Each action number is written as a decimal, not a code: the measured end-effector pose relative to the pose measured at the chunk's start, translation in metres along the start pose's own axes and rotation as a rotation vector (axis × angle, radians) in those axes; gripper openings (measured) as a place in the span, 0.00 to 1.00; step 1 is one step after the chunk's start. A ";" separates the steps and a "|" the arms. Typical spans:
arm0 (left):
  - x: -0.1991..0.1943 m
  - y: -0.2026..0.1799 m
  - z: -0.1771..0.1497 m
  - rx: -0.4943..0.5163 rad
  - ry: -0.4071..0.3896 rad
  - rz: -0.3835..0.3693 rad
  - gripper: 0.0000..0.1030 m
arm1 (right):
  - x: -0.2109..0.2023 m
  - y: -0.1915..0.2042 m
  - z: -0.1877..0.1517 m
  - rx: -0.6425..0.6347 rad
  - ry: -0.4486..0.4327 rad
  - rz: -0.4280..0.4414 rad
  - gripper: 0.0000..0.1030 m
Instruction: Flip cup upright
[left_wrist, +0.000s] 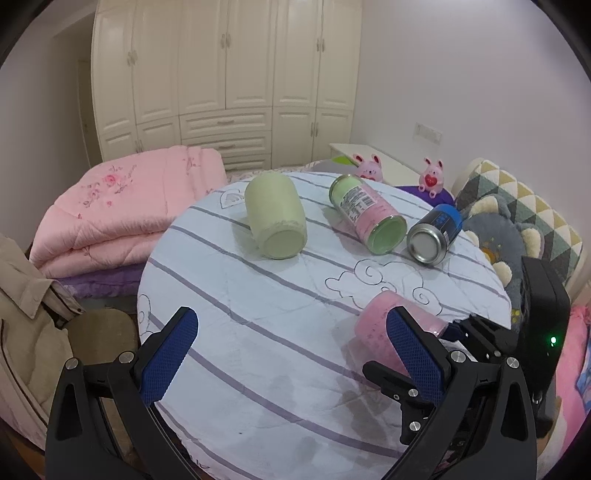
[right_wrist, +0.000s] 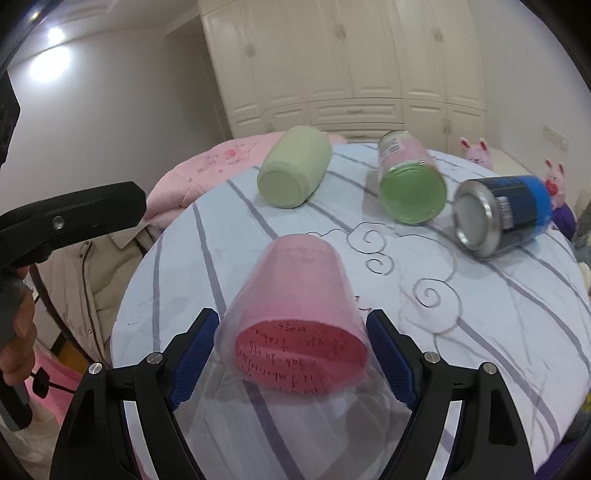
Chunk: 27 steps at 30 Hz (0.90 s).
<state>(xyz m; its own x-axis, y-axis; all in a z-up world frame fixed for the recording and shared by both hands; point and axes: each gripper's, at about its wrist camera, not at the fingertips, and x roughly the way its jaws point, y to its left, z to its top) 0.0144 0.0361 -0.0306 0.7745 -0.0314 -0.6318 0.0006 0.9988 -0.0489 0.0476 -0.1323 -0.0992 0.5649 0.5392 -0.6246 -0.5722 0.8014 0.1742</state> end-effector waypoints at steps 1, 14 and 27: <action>0.000 0.001 0.000 0.006 0.002 -0.001 1.00 | 0.002 0.000 0.001 -0.009 0.007 0.015 0.80; 0.012 0.016 -0.001 0.045 0.016 -0.024 1.00 | 0.034 -0.010 0.035 -0.295 0.162 0.310 0.66; 0.046 0.008 0.007 0.159 0.102 -0.055 1.00 | 0.073 0.001 0.056 -0.531 0.245 0.299 0.80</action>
<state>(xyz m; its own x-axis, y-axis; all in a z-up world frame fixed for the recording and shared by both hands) 0.0542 0.0432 -0.0552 0.7028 -0.0813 -0.7068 0.1472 0.9886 0.0326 0.1218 -0.0775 -0.1016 0.2205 0.5941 -0.7736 -0.9346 0.3555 0.0067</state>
